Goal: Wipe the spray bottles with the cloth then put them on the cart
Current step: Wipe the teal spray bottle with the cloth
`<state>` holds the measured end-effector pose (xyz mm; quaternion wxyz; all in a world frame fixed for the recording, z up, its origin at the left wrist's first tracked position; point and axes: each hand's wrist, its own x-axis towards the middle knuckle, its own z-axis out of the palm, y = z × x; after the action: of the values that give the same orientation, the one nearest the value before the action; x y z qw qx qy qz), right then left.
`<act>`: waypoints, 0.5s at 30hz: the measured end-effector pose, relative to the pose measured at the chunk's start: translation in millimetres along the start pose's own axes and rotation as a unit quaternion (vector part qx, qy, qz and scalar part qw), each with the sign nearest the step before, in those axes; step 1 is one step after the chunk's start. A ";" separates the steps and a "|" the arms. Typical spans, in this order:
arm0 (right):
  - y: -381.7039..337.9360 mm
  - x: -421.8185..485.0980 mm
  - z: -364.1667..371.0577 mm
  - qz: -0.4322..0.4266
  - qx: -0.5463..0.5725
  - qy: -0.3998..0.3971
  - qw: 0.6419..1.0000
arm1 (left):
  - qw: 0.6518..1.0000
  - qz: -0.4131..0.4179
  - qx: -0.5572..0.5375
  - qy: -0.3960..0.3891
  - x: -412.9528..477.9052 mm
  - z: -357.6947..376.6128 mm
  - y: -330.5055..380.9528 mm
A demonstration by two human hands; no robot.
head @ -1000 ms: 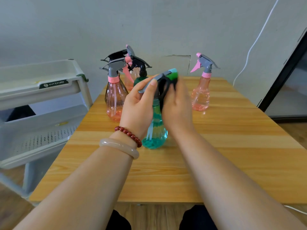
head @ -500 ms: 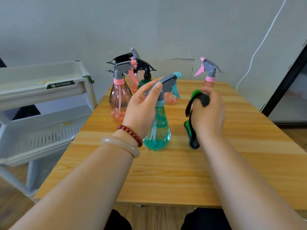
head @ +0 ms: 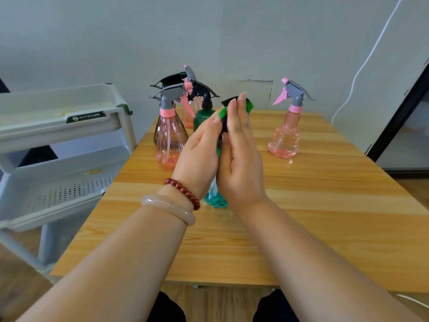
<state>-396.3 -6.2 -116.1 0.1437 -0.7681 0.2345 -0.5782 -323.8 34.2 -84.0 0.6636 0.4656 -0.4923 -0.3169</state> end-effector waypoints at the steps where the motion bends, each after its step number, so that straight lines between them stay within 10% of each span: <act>1: 1.2 1.1 -1.1 0.000 0.001 0.001 1.000 | 1.000 0.003 0.003 -0.001 0.0 0.0 -0.1; 15: 8.3 3.9 -7.8 0.042 0.011 0.031 0.999 | 0.993 0.038 0.108 -0.011 -1.6 1.3 -7.4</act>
<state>-404.5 -14.9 -114.7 0.1688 -0.7380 0.2646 -0.5974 -325.2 32.5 -91.3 0.6156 0.5115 -0.5487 -0.2416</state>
